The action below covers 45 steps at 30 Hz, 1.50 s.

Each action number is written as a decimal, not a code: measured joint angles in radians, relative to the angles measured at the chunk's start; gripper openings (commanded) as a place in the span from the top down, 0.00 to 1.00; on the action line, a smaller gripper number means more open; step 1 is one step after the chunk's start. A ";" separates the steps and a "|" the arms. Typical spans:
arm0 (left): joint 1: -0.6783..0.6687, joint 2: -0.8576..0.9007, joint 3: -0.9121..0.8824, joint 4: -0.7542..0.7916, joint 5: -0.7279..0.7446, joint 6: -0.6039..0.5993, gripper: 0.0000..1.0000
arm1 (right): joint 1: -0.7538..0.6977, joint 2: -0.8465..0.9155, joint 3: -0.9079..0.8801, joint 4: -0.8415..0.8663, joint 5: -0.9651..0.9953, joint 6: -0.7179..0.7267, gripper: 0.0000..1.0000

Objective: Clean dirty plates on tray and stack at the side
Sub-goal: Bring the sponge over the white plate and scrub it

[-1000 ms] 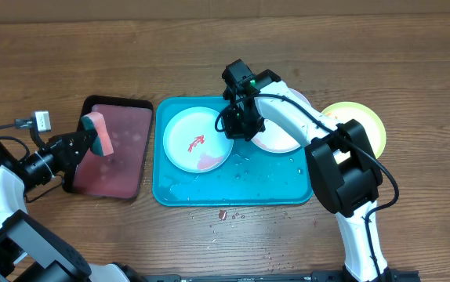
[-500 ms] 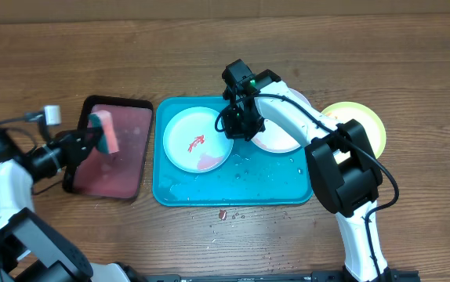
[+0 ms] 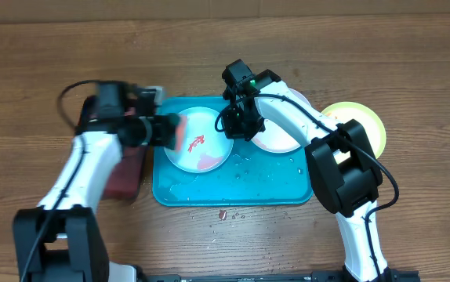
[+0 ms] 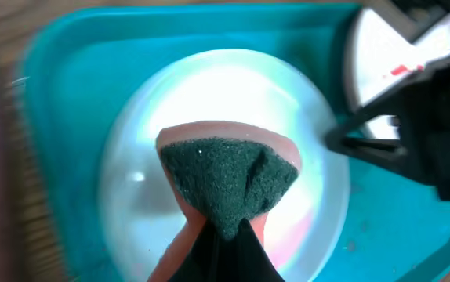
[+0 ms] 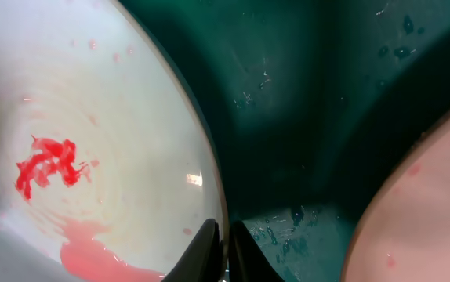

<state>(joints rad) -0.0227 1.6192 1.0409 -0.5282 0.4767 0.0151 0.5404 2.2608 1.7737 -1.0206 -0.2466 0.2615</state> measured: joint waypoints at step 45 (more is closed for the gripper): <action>-0.279 0.274 0.275 -0.149 -0.283 -0.217 0.96 | 0.000 0.000 0.000 -0.013 0.000 0.000 0.92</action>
<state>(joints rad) -0.3019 1.8931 1.3155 -0.6773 0.1936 -0.2020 0.5404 2.2608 1.7737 -1.0332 -0.2470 0.2615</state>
